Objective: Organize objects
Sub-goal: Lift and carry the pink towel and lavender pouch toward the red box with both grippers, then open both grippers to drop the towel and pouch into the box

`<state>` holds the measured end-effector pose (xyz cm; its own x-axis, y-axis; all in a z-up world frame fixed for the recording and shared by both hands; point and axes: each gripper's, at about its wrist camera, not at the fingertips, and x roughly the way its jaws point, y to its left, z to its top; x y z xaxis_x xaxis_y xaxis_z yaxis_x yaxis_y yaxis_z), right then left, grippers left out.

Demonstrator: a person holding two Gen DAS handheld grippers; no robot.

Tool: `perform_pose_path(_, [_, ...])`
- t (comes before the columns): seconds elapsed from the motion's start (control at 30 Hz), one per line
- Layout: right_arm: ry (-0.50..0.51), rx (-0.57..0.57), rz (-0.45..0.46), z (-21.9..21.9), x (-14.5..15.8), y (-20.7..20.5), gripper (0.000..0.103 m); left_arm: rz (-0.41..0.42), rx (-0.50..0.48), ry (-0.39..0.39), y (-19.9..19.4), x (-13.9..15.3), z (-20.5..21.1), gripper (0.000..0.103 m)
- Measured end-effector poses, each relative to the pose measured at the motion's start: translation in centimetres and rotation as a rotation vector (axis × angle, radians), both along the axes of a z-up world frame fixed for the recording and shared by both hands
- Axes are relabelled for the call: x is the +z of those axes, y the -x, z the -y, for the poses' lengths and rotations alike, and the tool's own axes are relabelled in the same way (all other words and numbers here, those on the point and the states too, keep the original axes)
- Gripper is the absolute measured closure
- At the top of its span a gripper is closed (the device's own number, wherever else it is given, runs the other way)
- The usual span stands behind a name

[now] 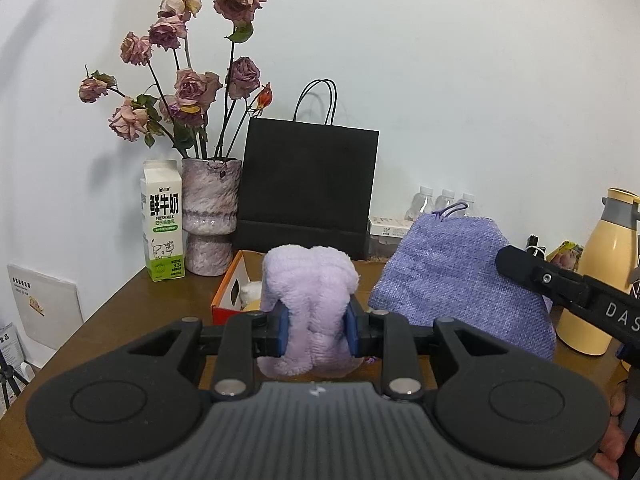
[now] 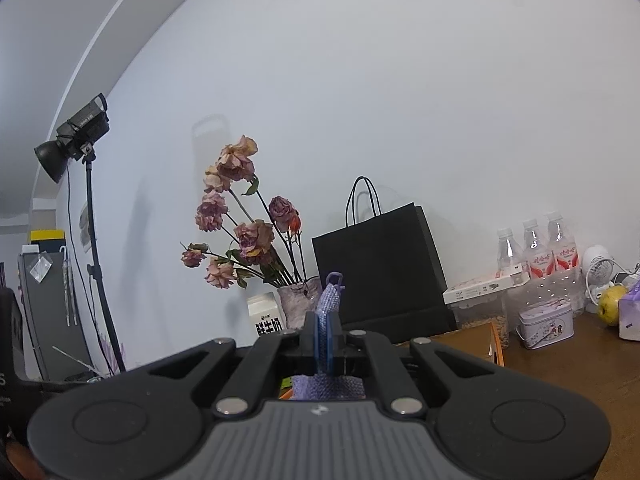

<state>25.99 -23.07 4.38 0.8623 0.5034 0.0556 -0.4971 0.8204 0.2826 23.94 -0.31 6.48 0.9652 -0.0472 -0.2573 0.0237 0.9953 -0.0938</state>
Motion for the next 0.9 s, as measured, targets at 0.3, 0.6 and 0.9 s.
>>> perform_pose_path(0.3, [0.014,0.005,-0.014,-0.9,0.1,-3.1,0.100,-0.007,0.007,0.009,-3.5,0.2,-0.2,0.076])
perform_pose_path(0.6, [0.004,0.003,-0.021,-1.7,-0.2,-7.2,0.100,-0.017,0.017,0.026,-8.0,-0.3,-1.0,0.076])
perform_pose_path(0.9, [0.012,-0.004,-0.057,-2.6,-1.2,-12.7,0.100,-0.048,0.024,0.035,-14.1,-1.0,-1.5,0.076])
